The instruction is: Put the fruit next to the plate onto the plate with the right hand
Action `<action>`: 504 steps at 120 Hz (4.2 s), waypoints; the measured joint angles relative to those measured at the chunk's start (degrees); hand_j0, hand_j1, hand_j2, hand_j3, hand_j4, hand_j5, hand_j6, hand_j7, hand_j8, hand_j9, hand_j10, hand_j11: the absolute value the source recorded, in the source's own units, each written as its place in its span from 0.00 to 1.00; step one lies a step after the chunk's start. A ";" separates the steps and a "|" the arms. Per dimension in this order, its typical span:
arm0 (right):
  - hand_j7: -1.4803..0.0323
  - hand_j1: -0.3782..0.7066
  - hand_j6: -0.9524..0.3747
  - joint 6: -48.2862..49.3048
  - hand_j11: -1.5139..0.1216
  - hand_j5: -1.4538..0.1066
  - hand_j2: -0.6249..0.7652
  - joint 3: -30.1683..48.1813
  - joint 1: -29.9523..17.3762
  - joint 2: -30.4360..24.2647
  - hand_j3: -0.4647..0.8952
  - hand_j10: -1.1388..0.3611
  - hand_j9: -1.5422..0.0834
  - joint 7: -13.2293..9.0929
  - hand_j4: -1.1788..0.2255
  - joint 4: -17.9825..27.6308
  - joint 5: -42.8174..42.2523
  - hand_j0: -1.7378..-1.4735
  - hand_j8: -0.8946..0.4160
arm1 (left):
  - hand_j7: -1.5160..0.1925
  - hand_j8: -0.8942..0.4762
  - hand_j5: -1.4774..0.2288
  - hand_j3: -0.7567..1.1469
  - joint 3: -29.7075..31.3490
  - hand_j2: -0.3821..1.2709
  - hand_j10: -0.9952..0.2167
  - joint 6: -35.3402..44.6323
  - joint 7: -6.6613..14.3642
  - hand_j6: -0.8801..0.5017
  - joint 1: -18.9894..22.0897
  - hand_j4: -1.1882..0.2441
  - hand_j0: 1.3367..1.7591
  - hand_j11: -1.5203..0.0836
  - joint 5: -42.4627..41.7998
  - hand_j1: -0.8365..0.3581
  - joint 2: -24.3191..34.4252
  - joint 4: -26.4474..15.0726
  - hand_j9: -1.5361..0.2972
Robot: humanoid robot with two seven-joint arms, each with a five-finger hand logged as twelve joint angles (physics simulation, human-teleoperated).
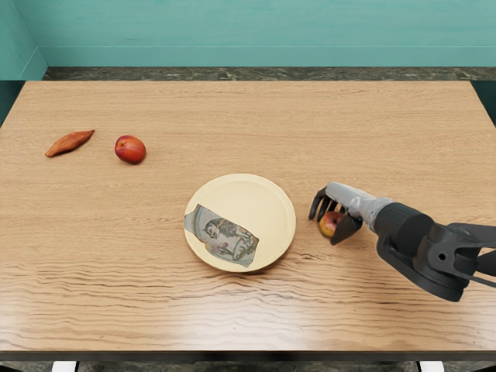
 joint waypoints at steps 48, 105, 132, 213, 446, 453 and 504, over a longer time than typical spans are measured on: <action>0.41 0.61 0.22 0.00 0.39 0.37 0.60 0.48 0.06 -0.35 0.34 0.43 0.41 -0.01 0.37 0.00 0.17 0.31 0.38 | 0.88 0.65 0.86 0.40 0.02 0.23 0.81 0.00 0.04 0.63 -0.01 0.82 0.76 0.94 0.00 0.98 0.00 0.00 0.83; 0.41 0.63 0.22 2.23 0.39 0.37 0.61 4.74 0.63 -1.37 0.34 0.43 0.42 -0.04 0.37 -0.01 0.70 0.31 0.38 | 0.88 0.65 0.86 0.40 0.03 0.23 0.81 0.00 0.05 0.63 -0.63 0.82 0.76 0.94 0.00 0.98 0.00 0.00 0.83; 0.41 0.63 0.22 5.89 0.40 0.37 0.62 9.30 1.02 -1.55 0.34 0.43 0.42 -0.03 0.37 -0.01 2.04 0.31 0.38 | 0.88 0.65 0.86 0.40 0.04 0.23 0.81 0.00 0.03 0.63 -0.63 0.82 0.76 0.94 0.00 0.98 0.00 0.00 0.83; 0.41 0.64 0.22 9.13 0.40 0.37 0.63 11.32 9.68 3.41 0.34 0.43 0.42 -0.03 0.38 -0.01 9.19 0.30 0.39 | 0.88 0.65 0.86 0.40 -0.01 0.23 0.81 0.00 0.01 0.63 -0.10 0.82 0.76 0.94 0.00 0.98 0.00 0.02 0.83; 0.96 0.04 0.70 48.89 0.91 0.92 0.45 50.40 -13.25 1.66 0.34 0.75 0.93 -0.02 0.83 -3.79 57.49 0.30 0.67 | 0.88 0.65 0.86 0.40 0.06 0.23 0.81 0.00 0.03 0.63 -0.45 0.82 0.76 0.94 0.00 0.98 0.00 0.01 0.83; 0.97 0.04 0.71 51.09 0.92 0.92 0.45 51.79 -14.60 -2.50 0.34 0.75 0.94 -0.02 0.83 -5.50 65.31 0.30 0.67 | 0.88 0.65 0.86 0.40 0.09 0.23 0.81 0.01 0.02 0.63 -0.37 0.82 0.76 0.94 0.00 0.98 0.00 0.01 0.83; 0.98 0.03 0.72 53.99 0.92 0.93 0.45 46.85 -18.09 -18.04 0.34 0.76 0.95 -0.02 0.84 -10.54 82.38 0.30 0.68 | 0.88 0.65 0.86 0.40 0.03 0.23 0.81 0.00 0.02 0.63 -0.45 0.82 0.76 0.94 -0.04 0.98 0.00 -0.09 0.83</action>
